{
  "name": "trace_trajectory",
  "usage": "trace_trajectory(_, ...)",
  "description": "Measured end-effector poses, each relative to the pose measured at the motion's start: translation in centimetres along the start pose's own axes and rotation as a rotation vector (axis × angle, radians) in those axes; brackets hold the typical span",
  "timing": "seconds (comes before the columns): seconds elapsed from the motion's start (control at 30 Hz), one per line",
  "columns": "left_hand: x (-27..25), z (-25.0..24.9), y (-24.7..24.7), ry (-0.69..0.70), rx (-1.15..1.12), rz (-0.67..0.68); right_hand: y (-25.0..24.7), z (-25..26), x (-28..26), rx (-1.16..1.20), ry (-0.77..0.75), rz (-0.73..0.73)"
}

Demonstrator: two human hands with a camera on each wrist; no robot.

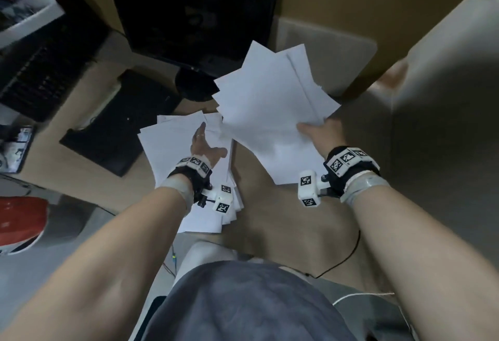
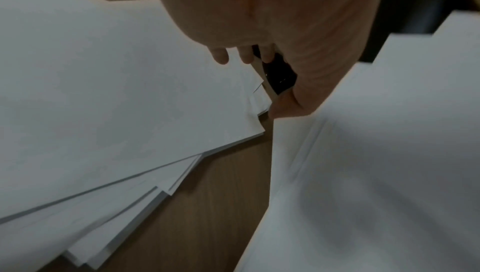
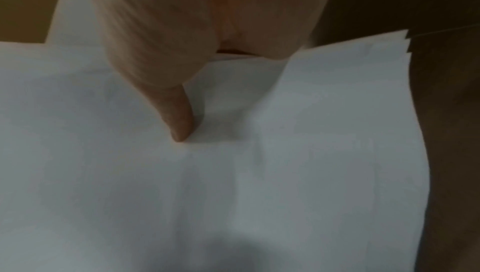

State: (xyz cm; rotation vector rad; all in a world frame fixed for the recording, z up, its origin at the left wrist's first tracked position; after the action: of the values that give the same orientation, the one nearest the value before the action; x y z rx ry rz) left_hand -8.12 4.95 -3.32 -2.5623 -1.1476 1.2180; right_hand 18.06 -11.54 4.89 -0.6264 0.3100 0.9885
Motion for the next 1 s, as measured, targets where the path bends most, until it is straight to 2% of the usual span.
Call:
trace_trajectory(0.07,-1.3,-0.7,-0.8,0.098,-0.009,-0.016,1.2,1.4,-0.6,0.012,-0.078,0.083)
trace_trajectory(0.13,-2.5,-0.6,-2.0,0.123,0.014,-0.043,2.8,2.3,-0.7,-0.002,-0.096,0.152)
trace_trajectory(0.27,-5.1,2.1,-4.6,0.077,-0.195,-0.053,6.4,3.7,-0.6,0.024,-0.096,0.193)
trace_trajectory(0.4,-4.8,6.5,-7.2,0.048,-0.260,-0.043,10.7,4.0,0.5,0.037,-0.068,0.177)
trace_trajectory(0.5,-2.7,11.8,-8.5,-0.089,-0.372,-0.027,14.6,1.7,2.7,0.015,0.091,0.155)
trace_trajectory(0.57,-2.9,13.1,-9.2,-0.178,-0.412,-0.045,17.0,-0.2,4.0,0.003,0.198,0.155)
trace_trajectory(0.73,-1.7,16.5,-11.1,-0.358,-0.275,-0.070,22.4,-4.8,5.6,-0.080,0.473,0.196)
trace_trajectory(0.9,1.0,18.4,-11.9,-0.331,-0.076,0.128,24.4,-8.8,4.5,-0.228,0.715,0.320)
trace_trajectory(1.0,1.8,18.1,-12.5,-0.288,-0.102,0.160,24.2,-9.5,4.5,-0.280,0.732,0.321)
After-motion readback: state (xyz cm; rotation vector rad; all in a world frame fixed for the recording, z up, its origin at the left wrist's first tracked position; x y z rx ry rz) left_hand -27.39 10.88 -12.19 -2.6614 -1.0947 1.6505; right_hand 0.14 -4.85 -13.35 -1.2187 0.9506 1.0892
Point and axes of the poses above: each hand's wrist, its own x-axis towards the middle knuckle, its own y-axis out of the palm, z = x × y, the point moved 7 cm from there along x, towards the middle knuckle, and after that the axes turned 15 degrees about z, right-handed, at the moved point
